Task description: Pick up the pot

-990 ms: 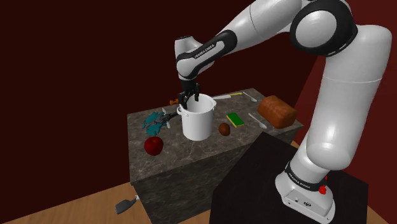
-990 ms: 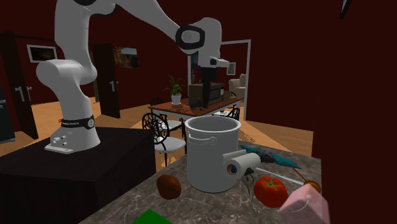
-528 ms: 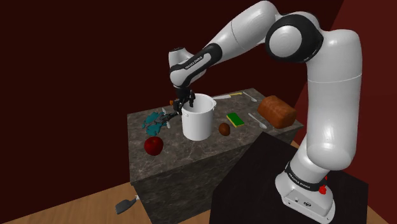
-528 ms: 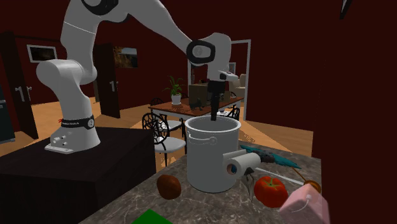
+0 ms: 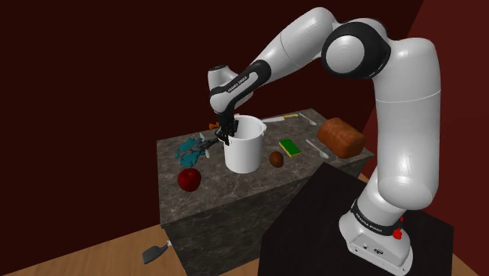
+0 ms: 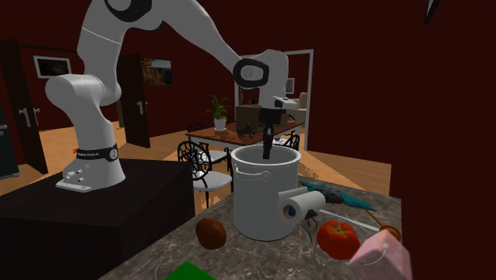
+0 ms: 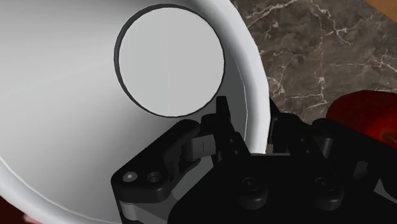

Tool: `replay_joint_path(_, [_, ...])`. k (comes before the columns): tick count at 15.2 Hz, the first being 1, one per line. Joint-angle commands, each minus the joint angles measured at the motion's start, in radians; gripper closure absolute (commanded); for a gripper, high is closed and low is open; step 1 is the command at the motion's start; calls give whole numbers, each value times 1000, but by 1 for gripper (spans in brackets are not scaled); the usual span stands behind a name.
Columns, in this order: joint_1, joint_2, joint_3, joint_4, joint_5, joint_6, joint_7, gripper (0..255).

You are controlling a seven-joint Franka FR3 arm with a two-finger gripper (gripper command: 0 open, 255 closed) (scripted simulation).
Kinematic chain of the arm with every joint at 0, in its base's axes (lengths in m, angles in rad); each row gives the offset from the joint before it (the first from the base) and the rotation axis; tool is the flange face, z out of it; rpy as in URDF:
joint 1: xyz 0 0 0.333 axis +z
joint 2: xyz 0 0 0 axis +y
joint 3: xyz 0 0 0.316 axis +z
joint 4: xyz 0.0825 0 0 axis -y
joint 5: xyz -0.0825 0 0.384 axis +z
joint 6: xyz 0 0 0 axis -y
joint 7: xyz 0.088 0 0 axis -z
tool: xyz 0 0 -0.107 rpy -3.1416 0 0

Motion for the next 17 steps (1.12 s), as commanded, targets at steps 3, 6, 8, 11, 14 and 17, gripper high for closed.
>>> replay_joint_path(3, [0, 0, 0, -1, 0, 1, 0, 255])
replay_joint_path(6, [0, 0, 0, -1, 0, 1, 0, 255])
replay_joint_path(8, [-1, -8, 0, 3, 1, -11, -1, 255])
replay_joint_path(11, [-1, -31, 1, 12, 3, -43, -4, 255])
replay_joint_path(14, [-2, -53, 2, 22, 5, -75, -6, 255])
replay_joint_path(17, [-2, -73, 2, 36, 7, -109, -8, 255])
